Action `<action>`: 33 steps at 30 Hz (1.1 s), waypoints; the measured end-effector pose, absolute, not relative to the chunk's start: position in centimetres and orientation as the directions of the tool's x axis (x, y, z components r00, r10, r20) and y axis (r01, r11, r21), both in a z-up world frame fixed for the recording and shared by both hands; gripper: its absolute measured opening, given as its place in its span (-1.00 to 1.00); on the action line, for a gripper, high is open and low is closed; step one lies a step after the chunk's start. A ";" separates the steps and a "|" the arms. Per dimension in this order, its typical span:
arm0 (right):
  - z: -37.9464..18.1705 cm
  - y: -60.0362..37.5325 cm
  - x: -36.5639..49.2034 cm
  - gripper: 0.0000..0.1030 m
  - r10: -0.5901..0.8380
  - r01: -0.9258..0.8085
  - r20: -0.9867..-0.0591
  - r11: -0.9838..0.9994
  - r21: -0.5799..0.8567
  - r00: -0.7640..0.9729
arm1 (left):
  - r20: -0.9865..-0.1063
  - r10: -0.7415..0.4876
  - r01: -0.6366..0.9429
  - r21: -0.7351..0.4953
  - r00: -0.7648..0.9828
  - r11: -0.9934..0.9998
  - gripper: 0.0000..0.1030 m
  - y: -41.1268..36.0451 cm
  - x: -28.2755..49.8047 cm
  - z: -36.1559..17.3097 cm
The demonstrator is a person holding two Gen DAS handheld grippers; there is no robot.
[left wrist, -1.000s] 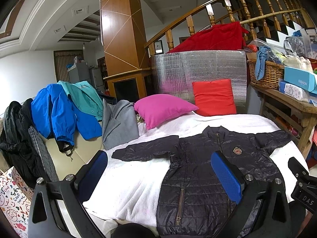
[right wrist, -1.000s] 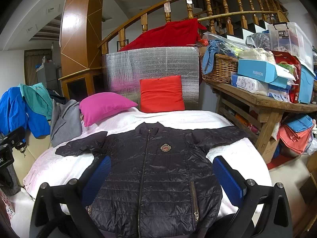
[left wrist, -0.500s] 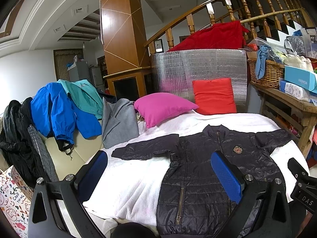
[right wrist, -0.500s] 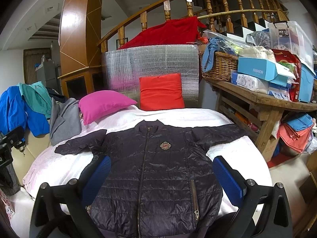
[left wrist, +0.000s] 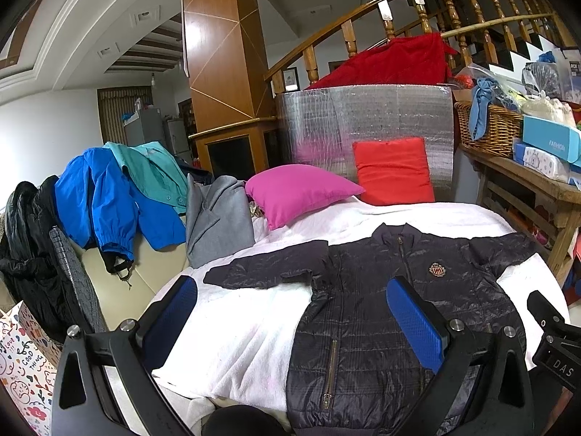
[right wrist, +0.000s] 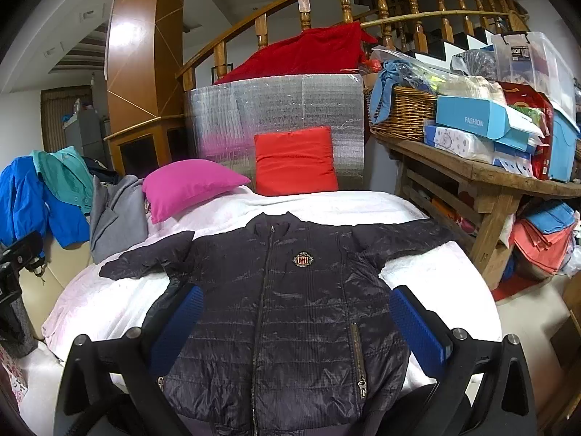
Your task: Fold large clothes
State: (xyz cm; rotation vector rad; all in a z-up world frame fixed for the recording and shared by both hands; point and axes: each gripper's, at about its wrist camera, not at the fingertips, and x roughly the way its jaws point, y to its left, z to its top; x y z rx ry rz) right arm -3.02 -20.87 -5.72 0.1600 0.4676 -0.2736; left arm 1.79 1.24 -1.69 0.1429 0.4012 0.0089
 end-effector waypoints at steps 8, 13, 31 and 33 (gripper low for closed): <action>-6.5 -21.4 -2.3 1.00 -0.223 0.304 -0.484 0.948 0.094 0.846 | -0.405 0.043 0.018 0.146 0.913 0.989 1.00 1.0 2.7 -2.4; -7.1 -22.4 -1.7 1.00 -0.228 0.320 -0.500 0.942 0.105 0.835 | -0.417 0.045 0.021 0.152 0.908 0.988 1.00 0.6 3.4 -2.9; -14.4 -39.9 3.9 1.00 -0.080 0.349 -0.563 0.853 0.389 0.822 | -0.761 -0.031 0.197 0.129 0.648 0.972 1.00 -4.2 21.0 -17.6; -16.2 -44.8 5.7 1.00 -0.120 0.423 -0.581 0.803 0.420 0.805 | -0.785 -0.013 0.183 0.128 0.619 0.975 1.00 -5.0 24.0 -20.5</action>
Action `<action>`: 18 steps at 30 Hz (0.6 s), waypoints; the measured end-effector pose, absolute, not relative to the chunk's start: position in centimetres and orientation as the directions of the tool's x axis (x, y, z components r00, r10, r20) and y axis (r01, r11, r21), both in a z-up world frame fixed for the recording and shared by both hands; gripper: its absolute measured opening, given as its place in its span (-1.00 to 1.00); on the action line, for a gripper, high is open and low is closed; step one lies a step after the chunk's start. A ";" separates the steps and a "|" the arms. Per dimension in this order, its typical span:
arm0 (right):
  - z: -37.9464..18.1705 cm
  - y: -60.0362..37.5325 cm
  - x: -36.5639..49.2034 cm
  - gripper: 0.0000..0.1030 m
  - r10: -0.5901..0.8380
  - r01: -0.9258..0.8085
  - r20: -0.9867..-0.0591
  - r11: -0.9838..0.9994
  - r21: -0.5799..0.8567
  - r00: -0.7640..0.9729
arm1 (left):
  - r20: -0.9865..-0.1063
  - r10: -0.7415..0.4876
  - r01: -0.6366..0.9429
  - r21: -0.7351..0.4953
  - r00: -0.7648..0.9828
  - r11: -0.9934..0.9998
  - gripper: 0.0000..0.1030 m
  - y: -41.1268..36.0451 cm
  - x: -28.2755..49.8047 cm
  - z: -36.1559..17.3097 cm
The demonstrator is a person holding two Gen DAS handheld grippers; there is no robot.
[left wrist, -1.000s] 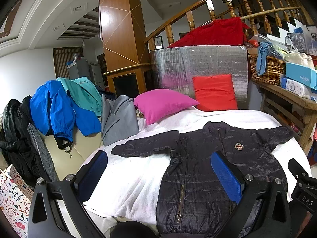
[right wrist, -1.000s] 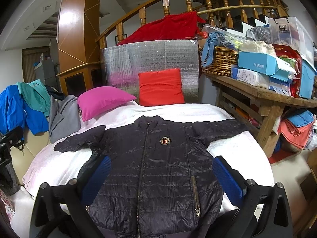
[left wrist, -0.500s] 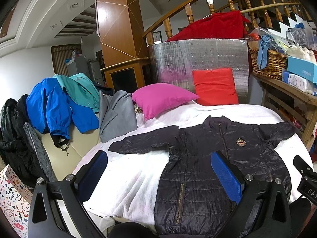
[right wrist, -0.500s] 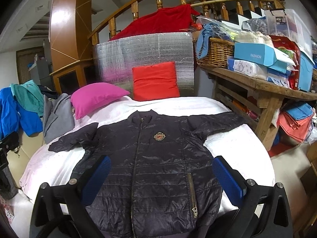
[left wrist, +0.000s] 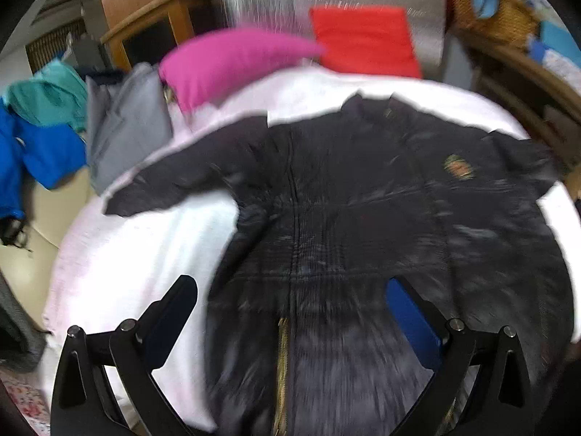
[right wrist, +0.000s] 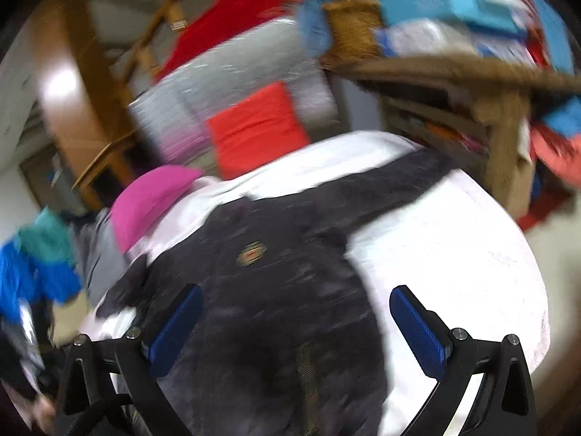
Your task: Fold large clothes
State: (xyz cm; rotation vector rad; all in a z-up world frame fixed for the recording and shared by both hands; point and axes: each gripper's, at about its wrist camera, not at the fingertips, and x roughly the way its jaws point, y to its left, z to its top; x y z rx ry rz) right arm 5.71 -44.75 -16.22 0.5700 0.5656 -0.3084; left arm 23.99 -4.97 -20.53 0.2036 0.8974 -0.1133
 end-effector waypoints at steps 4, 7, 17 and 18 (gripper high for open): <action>-19.9 -53.5 9.8 1.00 -0.149 0.522 -0.591 0.666 0.533 0.793 | -0.807 -0.003 0.161 0.114 0.591 0.980 1.00 -6.7 28.9 -23.9; -23.5 -60.3 13.6 1.00 -0.127 0.557 -0.585 0.515 0.651 0.801 | -0.828 0.009 0.161 0.121 0.561 0.979 1.00 -8.0 31.3 -25.6; -31.4 -70.4 21.3 0.57 -0.025 0.512 -0.519 0.211 0.833 0.854 | -0.851 0.015 0.176 0.126 0.524 0.976 1.00 -9.0 32.6 -28.1; -31.5 -70.6 21.9 0.47 -0.019 0.517 -0.525 0.209 0.830 0.851 | -0.854 0.004 0.171 0.109 0.520 0.979 1.00 -9.0 32.6 -28.2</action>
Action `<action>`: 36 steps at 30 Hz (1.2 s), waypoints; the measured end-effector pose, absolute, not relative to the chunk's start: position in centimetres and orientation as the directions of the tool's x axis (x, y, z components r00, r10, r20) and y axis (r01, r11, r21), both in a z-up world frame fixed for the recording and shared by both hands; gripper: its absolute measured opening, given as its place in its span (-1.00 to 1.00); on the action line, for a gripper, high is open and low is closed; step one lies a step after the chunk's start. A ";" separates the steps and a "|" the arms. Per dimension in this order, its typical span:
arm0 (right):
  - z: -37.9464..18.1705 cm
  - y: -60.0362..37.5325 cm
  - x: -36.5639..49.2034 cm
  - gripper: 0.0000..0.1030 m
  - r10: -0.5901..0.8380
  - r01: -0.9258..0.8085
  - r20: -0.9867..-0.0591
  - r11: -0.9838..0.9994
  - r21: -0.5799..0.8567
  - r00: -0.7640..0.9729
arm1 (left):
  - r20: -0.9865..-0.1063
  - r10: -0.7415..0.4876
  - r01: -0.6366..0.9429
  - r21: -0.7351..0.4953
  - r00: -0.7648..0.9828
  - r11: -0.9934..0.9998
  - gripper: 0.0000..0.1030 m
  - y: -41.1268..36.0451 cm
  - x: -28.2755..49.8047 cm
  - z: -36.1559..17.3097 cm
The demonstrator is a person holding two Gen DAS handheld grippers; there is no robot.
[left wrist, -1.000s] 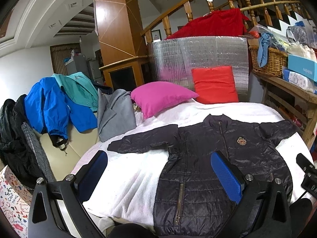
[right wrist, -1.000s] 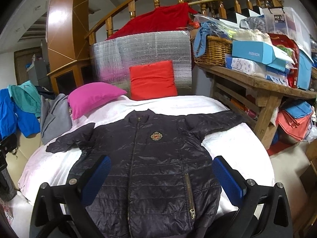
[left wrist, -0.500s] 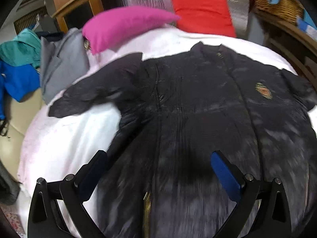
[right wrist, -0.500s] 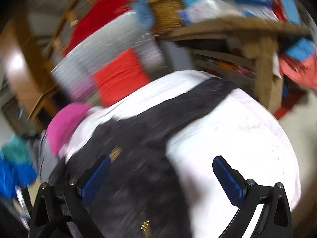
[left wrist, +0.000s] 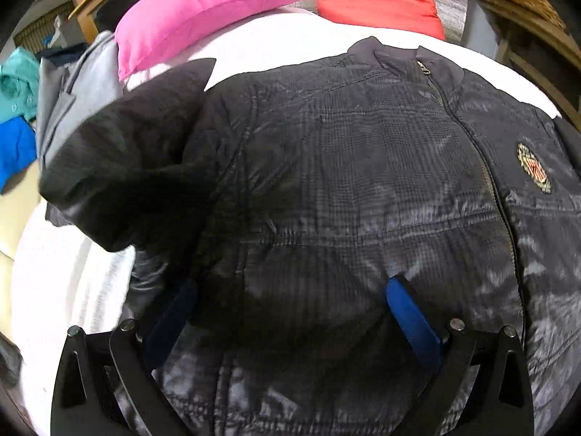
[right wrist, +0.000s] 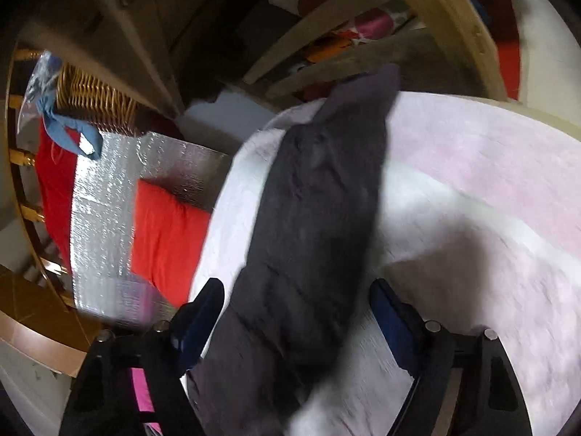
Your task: Fold large clothes
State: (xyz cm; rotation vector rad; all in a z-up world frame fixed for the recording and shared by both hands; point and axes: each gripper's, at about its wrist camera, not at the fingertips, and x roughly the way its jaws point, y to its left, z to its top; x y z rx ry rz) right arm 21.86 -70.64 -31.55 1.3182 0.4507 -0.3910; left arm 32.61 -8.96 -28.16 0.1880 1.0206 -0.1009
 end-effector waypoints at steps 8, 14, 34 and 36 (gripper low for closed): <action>-31.4 -71.3 23.8 -0.68 -0.067 0.529 -0.532 0.262 0.807 0.844 | -0.848 -0.022 0.132 0.057 0.529 0.990 1.00 -8.3 31.7 -29.2; -23.2 -64.6 25.5 -0.69 -0.031 0.366 -0.401 0.477 0.799 0.915 | -0.876 -0.013 0.145 0.065 0.482 0.987 1.00 -7.8 32.5 -27.7; -26.6 -32.7 29.2 0.50 0.550 0.176 -0.606 0.640 0.748 0.575 | -0.671 0.105 -0.097 0.050 0.734 0.994 1.00 -0.4 31.4 -20.7; -25.3 -33.9 27.3 0.50 0.575 0.154 -0.562 0.604 0.782 0.595 | -0.667 0.083 -0.073 0.043 0.740 0.996 1.00 -0.7 31.5 -20.6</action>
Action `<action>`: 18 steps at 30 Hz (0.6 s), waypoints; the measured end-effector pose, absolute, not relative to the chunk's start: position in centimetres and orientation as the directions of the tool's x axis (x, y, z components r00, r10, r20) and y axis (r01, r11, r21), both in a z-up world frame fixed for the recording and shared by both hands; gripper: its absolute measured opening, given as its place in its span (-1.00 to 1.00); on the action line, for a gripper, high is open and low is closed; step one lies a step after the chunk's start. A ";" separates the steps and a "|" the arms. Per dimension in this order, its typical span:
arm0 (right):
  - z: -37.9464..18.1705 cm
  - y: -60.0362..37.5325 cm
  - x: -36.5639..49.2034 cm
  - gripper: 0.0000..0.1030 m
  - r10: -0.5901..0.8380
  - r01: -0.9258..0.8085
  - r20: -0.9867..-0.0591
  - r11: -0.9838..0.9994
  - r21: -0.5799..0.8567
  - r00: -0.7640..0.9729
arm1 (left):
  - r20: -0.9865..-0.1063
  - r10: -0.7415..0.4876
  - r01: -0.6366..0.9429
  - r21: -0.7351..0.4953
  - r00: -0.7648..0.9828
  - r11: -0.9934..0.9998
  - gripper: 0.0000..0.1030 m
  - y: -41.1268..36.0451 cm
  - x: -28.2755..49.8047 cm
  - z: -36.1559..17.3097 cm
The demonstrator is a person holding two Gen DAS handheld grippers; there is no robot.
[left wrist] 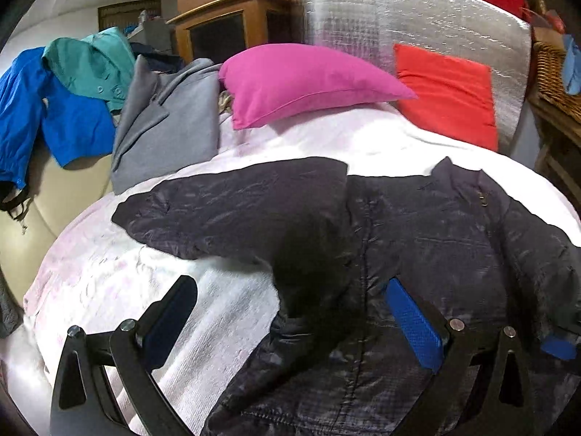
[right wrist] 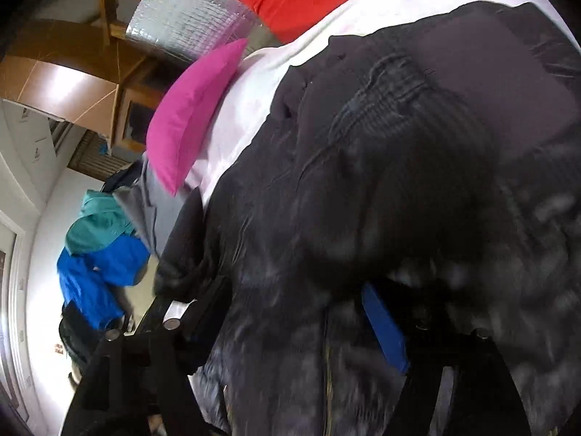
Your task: Fold large clothes
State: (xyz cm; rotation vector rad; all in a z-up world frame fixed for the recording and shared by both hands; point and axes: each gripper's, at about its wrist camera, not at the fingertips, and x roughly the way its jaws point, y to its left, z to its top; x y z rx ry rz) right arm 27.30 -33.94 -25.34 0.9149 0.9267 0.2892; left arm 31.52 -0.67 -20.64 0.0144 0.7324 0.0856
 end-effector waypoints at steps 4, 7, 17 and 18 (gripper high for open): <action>-21.9 -39.9 22.1 0.54 0.507 0.121 -0.448 0.553 0.824 0.736 | -0.654 0.019 0.008 0.039 0.756 0.999 1.00 -2.3 30.9 -20.2; -21.2 -45.6 19.6 0.56 0.310 0.205 -0.414 0.531 0.822 0.856 | -0.659 -0.078 0.100 -0.005 0.748 0.995 1.00 -4.4 30.1 -20.0; -28.5 -54.3 22.1 0.03 0.149 0.509 -0.597 0.386 0.769 0.788 | -0.725 -0.246 0.358 0.001 0.643 0.934 1.00 -20.1 29.1 -20.3; -29.0 -54.3 22.6 0.03 0.163 0.517 -0.604 0.377 0.768 0.780 | -0.733 -0.232 0.369 0.028 0.639 0.929 1.00 -21.9 29.2 -20.8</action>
